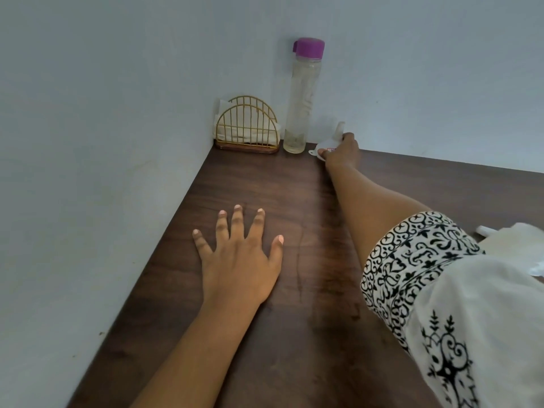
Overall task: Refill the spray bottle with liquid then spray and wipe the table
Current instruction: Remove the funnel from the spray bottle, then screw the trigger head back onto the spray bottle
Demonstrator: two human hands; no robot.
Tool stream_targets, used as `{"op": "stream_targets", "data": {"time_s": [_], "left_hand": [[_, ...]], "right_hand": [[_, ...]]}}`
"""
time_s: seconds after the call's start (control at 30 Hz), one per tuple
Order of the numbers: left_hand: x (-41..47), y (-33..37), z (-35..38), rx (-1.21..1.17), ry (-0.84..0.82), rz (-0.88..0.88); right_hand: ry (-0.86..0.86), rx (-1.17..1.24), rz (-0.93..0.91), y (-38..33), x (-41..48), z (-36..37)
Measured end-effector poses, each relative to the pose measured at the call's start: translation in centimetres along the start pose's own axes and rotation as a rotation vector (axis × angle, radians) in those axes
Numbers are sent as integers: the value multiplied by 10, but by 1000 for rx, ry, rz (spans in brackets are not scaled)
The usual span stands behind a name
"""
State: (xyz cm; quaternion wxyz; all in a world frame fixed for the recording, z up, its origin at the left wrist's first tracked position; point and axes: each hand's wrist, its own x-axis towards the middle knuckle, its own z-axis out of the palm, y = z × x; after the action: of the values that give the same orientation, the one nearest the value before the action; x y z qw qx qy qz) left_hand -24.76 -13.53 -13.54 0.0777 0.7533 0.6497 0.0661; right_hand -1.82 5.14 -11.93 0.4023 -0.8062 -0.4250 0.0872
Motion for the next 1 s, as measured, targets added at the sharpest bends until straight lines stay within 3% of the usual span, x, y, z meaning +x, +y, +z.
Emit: {"op": "stream_targets", "data": {"time_s": [0.37,0.57,0.67,0.77,1.0], "left_hand": [[-11,6,-13,-17,10,-5],[-27,12,-20,-39,76,14],[-40,12,-20,-117,254,100],[-67,19,-21,-303,331,180],[-184,84,-37,-894,314,237]], "right_hand": [[4,110,30,-52,-63,-60],[-45,604,-174,-106,-184,-161],[-82,755,-355,-88,-250,-233],[-50,716,-437,-42,-272,-301],[-147,331,-127,98,-210,-381]]}}
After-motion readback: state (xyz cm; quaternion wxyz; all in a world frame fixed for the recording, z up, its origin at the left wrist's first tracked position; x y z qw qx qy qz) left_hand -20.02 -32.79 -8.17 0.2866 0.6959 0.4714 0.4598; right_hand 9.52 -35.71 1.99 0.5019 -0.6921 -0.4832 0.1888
